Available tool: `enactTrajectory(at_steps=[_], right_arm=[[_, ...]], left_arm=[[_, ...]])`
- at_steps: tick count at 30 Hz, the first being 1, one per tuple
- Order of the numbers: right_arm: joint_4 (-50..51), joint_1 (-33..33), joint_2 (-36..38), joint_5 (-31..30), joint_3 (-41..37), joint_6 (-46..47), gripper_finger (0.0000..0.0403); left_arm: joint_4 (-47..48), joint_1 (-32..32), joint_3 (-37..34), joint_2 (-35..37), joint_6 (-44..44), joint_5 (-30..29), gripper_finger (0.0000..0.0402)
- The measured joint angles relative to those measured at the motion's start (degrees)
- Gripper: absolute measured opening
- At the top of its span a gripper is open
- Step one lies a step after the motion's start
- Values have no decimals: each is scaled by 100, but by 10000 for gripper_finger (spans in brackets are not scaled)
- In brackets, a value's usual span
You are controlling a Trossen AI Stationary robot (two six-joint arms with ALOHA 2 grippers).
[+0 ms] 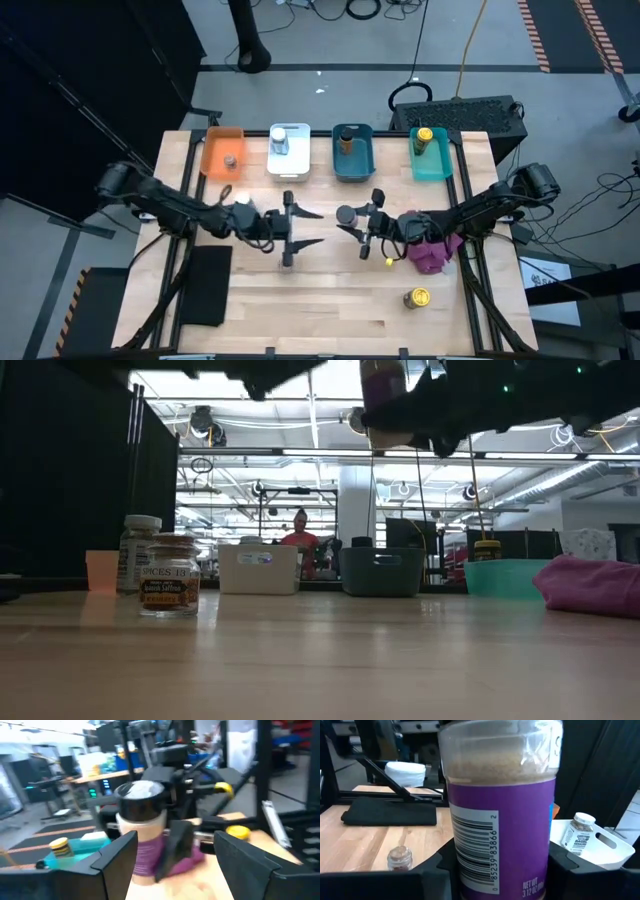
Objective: Sort spices by type
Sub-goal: Put the black seasoning bottle into the green bin
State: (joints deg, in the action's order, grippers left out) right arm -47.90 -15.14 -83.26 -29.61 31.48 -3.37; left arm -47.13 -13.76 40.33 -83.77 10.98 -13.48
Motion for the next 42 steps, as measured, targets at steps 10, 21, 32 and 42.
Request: enactTrajectory(at_steps=[10,21,32,42], right_arm=[[366,2,0,120,278,-77,155],[349,2,0,127,282,-138,155],[605,-9,0,190,285,-59,196],[903,-72,68,70,285,128,286]], left_arm=[[-721,522,211,-806,-360,201,267],[-1249,791,886,-1719,-270,1037,267],[-1130,770,1085,-1896,19,1166,209],[108,727,1083,-1486,-2,434,158]])
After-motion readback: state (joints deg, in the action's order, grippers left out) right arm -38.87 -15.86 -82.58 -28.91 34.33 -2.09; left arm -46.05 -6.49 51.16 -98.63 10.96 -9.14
